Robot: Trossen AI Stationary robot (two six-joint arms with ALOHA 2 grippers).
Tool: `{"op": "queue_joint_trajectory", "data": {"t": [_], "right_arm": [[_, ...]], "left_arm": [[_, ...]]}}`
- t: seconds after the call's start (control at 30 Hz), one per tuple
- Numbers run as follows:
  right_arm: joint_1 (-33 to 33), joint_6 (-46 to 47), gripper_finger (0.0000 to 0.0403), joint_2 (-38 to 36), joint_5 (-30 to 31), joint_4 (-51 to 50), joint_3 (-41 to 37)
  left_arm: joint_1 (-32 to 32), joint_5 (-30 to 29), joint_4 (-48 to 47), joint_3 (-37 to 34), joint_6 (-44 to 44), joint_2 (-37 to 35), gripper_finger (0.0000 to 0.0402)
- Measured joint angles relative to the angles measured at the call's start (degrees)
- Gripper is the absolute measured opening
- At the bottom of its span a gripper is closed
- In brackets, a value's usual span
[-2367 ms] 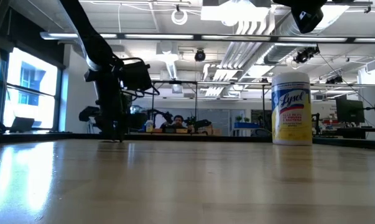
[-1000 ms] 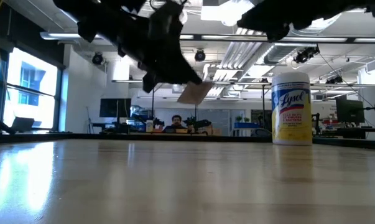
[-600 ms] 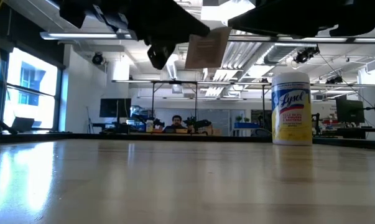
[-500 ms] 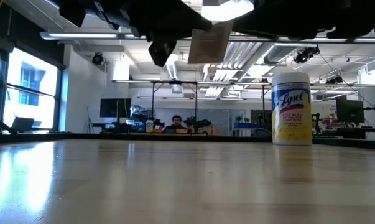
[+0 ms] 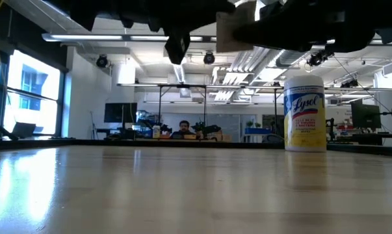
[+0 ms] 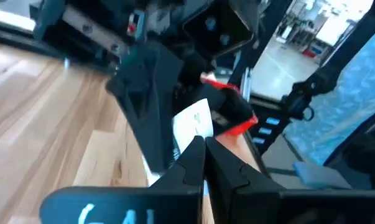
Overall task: Pick & Place First Aid Supplies
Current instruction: Put the white towelette pack into the bottom red bin
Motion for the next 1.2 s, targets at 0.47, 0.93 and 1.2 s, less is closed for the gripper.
{"op": "queue_joint_trajectory", "data": {"t": [0.47, 0.93, 1.2], "right_arm": [[1.66, 10.45, 0.0007, -2.53, 3.37, -12.55, 0.02], [16.22, 46.89, 0.0003, -13.22, -7.05, -84.98, 22.29], [26.04, 71.6, 0.0004, -13.25, -26.0, -96.05, 27.56]], "left_arm": [[0.04, -0.2, -2.86, 0.03, -0.07, 0.31, 0.0103], [0.13, -0.61, -4.46, 0.03, 3.03, -2.33, 0.0259], [0.15, -0.77, -5.26, 0.03, 3.04, -2.33, 0.0259]]}}
